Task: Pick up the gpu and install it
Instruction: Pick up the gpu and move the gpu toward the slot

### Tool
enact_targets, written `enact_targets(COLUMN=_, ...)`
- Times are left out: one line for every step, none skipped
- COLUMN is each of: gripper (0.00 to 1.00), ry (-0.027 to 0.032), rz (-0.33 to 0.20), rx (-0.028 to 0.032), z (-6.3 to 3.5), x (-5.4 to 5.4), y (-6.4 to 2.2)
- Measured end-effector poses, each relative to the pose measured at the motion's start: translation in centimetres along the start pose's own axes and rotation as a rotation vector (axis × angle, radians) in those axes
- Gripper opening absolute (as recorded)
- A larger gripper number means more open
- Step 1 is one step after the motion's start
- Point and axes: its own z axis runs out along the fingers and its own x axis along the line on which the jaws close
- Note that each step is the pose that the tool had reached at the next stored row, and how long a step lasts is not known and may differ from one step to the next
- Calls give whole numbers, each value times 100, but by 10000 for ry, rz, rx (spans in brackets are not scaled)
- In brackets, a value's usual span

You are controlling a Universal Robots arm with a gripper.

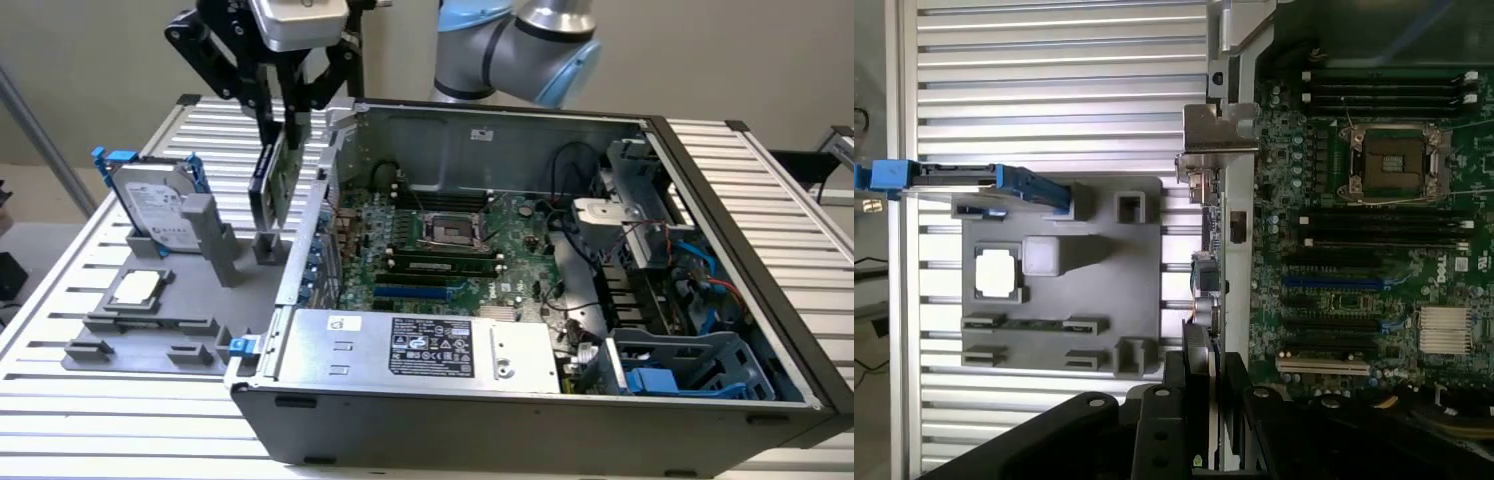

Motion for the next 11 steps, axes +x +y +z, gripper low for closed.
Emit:
enact_targets(gripper=27, ry=24, rz=2, rx=-1, z=-3, x=-45, y=1)
enact_targets(gripper=27, ry=48, rz=4, rx=0, z=-6, x=-89, y=1)
enact_targets(gripper=27, ry=71, rz=3, rx=0, z=-10, x=-134, y=2)
enact_targets(gripper=27, ry=93, rz=5, rx=0, z=-13, x=-183, y=2)
enact_targets(gripper=27, ry=113, rz=6, rx=0, z=-16, x=-228, y=3)
enact_targets(gripper=27, ry=131, rz=7, rx=1, z=-20, x=-273, y=4)
enact_targets(gripper=27, ry=148, rz=6, rx=1, z=-23, x=-318, y=4)
enact_targets(gripper=27, ry=165, rz=8, rx=1, z=-26, x=-362, y=5)
enact_targets(gripper=27, ry=181, rz=9, rx=2, z=-29, x=-408, y=5)
enact_targets(gripper=27, ry=196, rz=9, rx=2, z=-32, x=-454, y=6)
enact_targets(gripper=27, ry=208, rz=9, rx=2, z=-35, x=-497, y=6)
